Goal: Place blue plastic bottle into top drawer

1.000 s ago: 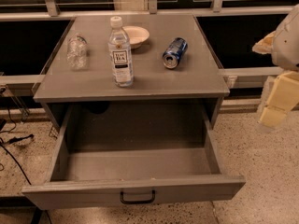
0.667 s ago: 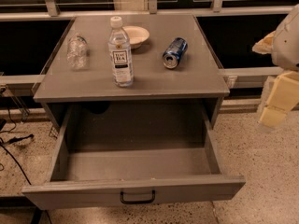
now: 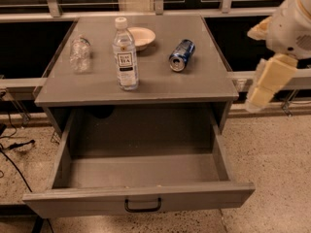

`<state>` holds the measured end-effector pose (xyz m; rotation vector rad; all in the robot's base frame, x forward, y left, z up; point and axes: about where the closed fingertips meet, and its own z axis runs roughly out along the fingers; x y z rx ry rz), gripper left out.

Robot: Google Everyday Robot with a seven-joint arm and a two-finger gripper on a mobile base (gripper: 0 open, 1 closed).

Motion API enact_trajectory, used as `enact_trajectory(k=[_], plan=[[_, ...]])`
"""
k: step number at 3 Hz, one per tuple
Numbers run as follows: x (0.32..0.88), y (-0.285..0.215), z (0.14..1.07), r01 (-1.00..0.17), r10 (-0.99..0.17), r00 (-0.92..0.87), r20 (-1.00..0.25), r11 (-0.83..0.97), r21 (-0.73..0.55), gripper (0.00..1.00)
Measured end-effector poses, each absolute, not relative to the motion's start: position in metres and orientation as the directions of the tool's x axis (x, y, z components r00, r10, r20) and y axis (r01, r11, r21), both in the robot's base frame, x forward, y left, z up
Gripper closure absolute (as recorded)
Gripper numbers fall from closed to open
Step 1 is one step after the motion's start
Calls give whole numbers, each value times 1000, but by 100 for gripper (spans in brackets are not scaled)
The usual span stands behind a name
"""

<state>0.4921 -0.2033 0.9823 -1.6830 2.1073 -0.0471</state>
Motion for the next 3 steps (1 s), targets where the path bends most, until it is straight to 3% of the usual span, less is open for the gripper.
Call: enact_trajectory(k=[3], plan=[[585, -153, 978, -938, -839, -115, -532, 268, -220, 0]])
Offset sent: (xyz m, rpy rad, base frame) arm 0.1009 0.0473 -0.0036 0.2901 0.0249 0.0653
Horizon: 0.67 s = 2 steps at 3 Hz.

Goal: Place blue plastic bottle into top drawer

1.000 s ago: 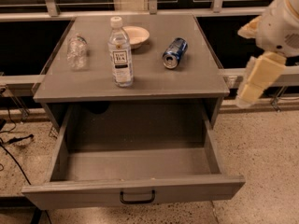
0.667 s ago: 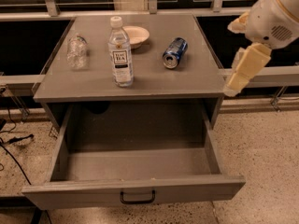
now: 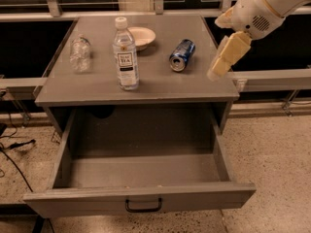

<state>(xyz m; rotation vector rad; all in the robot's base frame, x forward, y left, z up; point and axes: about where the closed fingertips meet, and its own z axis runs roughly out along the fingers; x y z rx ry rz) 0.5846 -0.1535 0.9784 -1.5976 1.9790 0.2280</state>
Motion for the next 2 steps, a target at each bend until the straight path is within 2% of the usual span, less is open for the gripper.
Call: enact_trajectory(k=[2], plan=[[628, -97, 958, -944, -781, -92, -618, 265, -194, 0]])
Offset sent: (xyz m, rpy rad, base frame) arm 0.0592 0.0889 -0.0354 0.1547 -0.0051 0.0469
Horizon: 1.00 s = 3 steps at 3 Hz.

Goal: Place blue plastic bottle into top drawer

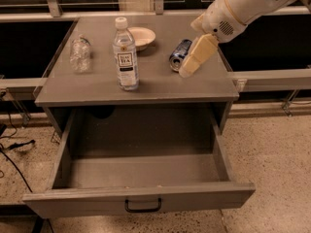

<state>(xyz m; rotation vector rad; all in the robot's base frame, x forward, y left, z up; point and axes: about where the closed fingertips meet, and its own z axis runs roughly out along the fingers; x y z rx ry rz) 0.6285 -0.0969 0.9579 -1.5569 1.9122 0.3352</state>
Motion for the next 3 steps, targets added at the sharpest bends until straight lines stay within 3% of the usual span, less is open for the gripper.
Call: enact_trajectory(k=[3], plan=[[656, -60, 944, -956, -753, -23, -657, 209, -205, 0]])
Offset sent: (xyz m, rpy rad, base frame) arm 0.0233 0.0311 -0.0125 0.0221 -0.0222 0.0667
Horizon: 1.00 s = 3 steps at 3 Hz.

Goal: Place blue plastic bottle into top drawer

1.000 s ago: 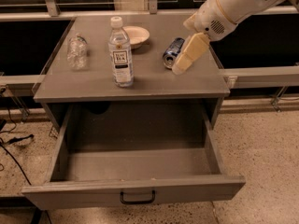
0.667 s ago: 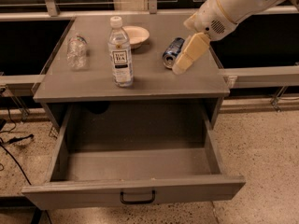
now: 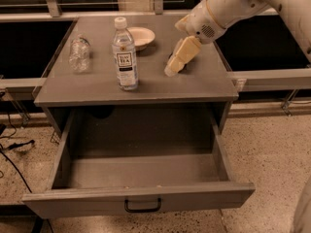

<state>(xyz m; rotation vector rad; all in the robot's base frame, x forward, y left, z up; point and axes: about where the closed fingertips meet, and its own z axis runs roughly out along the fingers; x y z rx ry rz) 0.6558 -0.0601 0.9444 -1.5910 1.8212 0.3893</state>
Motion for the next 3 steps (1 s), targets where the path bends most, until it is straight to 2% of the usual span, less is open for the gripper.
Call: enact_trajectory(k=[3], plan=[[668, 5, 932, -981, -667, 51, -744, 107, -163, 0]])
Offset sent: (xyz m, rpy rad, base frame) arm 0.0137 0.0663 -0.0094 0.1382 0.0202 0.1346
